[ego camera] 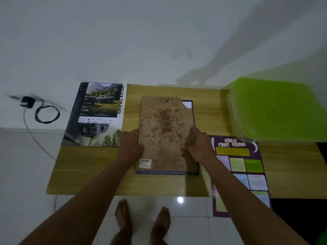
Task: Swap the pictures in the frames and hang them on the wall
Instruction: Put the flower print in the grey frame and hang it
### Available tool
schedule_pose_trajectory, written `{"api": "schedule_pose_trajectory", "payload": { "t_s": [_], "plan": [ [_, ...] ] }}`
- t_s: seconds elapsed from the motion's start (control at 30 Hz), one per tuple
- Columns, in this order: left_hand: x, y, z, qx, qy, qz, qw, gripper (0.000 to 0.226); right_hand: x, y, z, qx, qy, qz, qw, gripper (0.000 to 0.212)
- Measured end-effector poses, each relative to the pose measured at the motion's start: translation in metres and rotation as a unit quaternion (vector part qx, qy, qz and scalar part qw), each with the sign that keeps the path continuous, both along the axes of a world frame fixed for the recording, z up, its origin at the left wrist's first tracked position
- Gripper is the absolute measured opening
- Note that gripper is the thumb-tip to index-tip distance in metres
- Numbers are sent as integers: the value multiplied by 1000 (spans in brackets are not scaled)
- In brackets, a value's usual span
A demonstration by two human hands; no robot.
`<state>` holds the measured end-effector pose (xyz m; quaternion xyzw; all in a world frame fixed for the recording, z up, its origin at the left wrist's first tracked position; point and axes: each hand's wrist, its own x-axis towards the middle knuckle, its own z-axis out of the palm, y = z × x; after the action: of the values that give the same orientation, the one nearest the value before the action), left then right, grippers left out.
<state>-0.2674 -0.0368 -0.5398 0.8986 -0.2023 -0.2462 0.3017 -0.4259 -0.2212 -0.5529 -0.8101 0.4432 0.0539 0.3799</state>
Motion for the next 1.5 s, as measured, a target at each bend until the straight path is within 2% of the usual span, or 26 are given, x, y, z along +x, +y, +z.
{"api": "schedule_pose_trajectory", "payload": {
  "t_s": [0.2,0.37,0.5,0.63,0.7,0.8,0.87,0.97,1.1,1.27,1.5],
  "plan": [
    [0,-2,1,10,0,-44,999,53,-1,3,9,-57,60,68,994,69],
    [0,-3,-3,27,-8,-66,997,58,3,-1,10,-7,60,78,995,79],
    [-4,-4,-10,69,-36,-68,995,67,3,-4,8,0,56,71,996,76],
    [-6,-7,-8,80,-53,-99,990,82,3,1,4,-29,64,91,993,95],
    [-5,-10,-7,98,-82,-140,982,75,3,4,3,-46,72,104,991,105],
    [-5,-14,-5,146,-120,-210,959,66,3,3,0,-56,64,113,990,105],
    [-7,-14,-7,176,-130,-254,942,72,5,0,-2,-56,67,136,987,114],
    [-9,-11,-14,174,-135,-290,931,85,8,-5,-3,-54,65,151,985,122],
    [-3,-18,-13,166,-162,-297,926,84,10,-8,0,-63,67,161,983,114],
    [1,-31,-20,210,-138,-313,916,102,10,-17,-2,-50,25,120,991,100],
    [-2,-32,-27,231,-177,-326,899,112,11,-17,2,-93,30,126,987,96]
  ]
}}
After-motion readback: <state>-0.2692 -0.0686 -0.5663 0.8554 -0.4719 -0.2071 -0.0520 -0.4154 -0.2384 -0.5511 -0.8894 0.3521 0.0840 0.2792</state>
